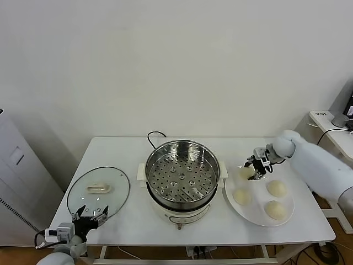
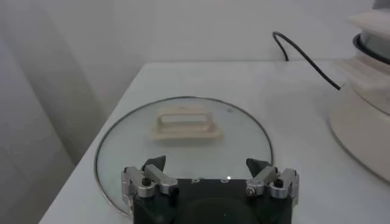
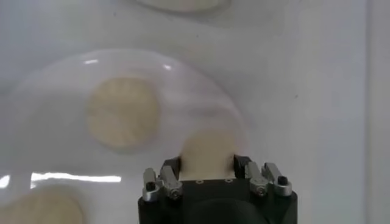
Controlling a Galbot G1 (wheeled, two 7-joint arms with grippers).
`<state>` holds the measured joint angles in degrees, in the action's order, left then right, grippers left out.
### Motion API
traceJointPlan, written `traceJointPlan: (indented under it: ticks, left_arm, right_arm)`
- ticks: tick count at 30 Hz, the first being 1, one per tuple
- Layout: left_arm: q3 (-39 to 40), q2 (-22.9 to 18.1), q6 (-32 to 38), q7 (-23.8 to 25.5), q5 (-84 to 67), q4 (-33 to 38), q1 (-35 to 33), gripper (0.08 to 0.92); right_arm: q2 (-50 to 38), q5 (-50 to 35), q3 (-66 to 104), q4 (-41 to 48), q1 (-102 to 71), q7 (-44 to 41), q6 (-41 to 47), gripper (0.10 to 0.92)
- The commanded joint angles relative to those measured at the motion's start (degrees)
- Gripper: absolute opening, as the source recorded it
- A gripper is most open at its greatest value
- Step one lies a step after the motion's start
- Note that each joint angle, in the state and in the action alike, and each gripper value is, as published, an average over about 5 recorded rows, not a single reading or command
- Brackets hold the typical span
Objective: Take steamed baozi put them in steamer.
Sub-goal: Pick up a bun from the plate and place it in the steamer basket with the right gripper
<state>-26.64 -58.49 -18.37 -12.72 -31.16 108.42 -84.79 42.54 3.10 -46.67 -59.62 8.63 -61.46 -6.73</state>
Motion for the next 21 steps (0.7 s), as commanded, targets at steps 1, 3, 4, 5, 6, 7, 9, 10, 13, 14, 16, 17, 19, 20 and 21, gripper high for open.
traceJointPlan:
  ticks: [1,3,4,5,6,7,9,10,13,14,16,17,19,20,21]
  left_arm:
    - [0.28,-0.15,-0.06,-0.06,0.39,0.59,-0.35,0.823]
    - [0.48,-0.14,-0.07,-0.06,0.53,0.55,-0.34,0.823]
    - [0.57,-0.12,-0.07,-0.06,0.57,0.51,-0.34,0.823]
    - [0.67,-0.1,-0.07,-0.07,0.61,0.45,-0.32,0.823]
    - [0.75,-0.08,-0.06,-0.08,0.65,0.4,-0.29,0.823]
    - [0.82,-0.07,-0.06,-0.1,0.68,0.35,-0.27,0.823]
    - [0.95,-0.04,-0.07,-0.14,0.71,0.28,-0.2,0.823]
    - [1.01,-0.01,-0.07,-0.16,0.72,0.26,-0.18,0.823]
    - [1.17,0.3,-0.03,-0.17,0.77,0.18,-0.2,0.823]
    - [1.2,0.42,0.0,-0.19,0.79,0.13,-0.22,0.823]
    - [1.2,0.6,0.05,-0.22,0.84,0.03,-0.27,0.823]
    - [1.18,0.66,0.07,-0.24,0.85,0.0,-0.31,0.823]
    - [1.14,0.76,0.09,-0.3,0.86,-0.03,-0.38,0.823]
    - [1.13,0.8,0.1,-0.33,0.89,-0.04,-0.42,0.823]
    - [1.11,0.82,0.1,-0.38,0.94,-0.04,-0.46,0.823]
  right_arm:
    - [-3.43,-9.93,-13.83,-10.41,21.4,-2.75,-6.31,0.551]
    - [-1.16,-10.83,-15.16,-10.09,24.5,-3.59,-10.37,0.551]
    - [0.29,-11.18,-15.64,-9.81,25.67,-3.85,-12.42,0.551]
    - [1.9,-11.41,-16.01,-9.45,26.74,-4.08,-14.61,0.552]
    - [3.47,-11.43,-16.14,-9.03,27.52,-4.22,-16.74,0.552]
    - [5.13,-11.42,-16.16,-8.52,28.13,-4.38,-19.07,0.554]
    - [8.48,-11.33,-15.91,-7.24,28.86,-4.83,-24.43,0.557]
    - [10.15,-11.29,-15.7,-6.5,29.03,-5.11,-27.21,0.558]
    - [15.07,-11.06,-15.0,-4.53,28.77,-5.82,-34.52,0.56]
    - [16.55,-10.82,-14.77,-4.11,28.48,-5.9,-36.3,0.56]
    - [19.12,-9.67,-14.24,-3.87,27.69,-5.88,-39.15,0.56]
    - [20.18,-8.69,-13.95,-3.92,27.22,-5.67,-40.46,0.56]
    - [22.03,-5.42,-13.1,-3.99,26.12,-5.03,-42.31,0.56]
    - [22.97,-2.97,-12.43,-3.82,25.33,-4.65,-42.91,0.56]
    - [23.73,-0.48,-11.74,-3.57,24.53,-4.34,-43.2,0.56]
